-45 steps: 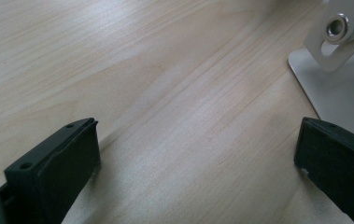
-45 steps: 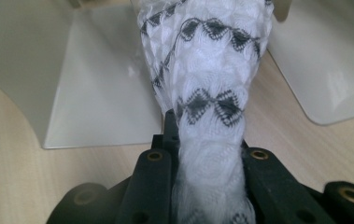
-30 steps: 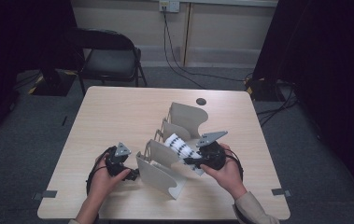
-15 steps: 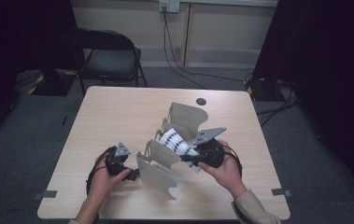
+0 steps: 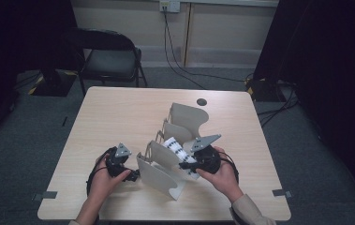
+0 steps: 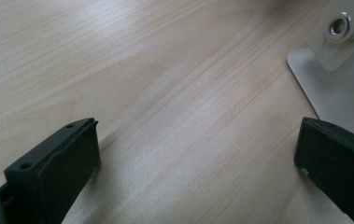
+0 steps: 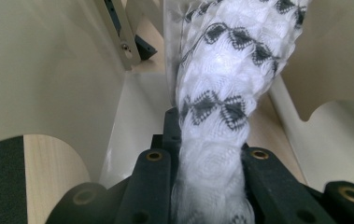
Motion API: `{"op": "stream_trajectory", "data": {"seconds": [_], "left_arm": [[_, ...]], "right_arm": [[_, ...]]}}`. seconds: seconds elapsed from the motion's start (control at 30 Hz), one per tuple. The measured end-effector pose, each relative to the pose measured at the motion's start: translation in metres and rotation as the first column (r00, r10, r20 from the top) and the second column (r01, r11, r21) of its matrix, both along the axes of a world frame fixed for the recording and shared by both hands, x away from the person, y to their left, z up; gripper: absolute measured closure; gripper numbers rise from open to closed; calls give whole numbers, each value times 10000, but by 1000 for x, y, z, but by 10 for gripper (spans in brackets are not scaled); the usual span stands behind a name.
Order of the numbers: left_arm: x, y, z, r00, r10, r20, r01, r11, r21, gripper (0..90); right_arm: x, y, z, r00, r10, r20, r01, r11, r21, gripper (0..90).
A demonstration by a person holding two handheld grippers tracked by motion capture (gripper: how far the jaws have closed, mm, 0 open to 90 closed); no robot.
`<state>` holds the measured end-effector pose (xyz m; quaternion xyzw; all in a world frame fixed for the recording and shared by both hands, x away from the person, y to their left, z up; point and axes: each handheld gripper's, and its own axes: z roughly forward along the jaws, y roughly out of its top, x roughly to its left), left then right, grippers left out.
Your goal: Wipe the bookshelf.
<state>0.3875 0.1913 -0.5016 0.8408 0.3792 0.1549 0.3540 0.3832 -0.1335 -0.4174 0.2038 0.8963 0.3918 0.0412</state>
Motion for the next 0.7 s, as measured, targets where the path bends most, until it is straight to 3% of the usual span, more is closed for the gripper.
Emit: {"op": "stream_trajectory", "data": {"seconds": [0.6,0.7], "left_arm": [[0,0,0,10000,-1,-2,1,10000,0,0],[0,0,0,10000,-4,1,4,10000,5,0]], "right_arm": [[2,-5,-33,9990,-175,-404,160,9992,-368,784],[1,-8,-44,9981,-354,-495,330,9983,-482,761]]}}
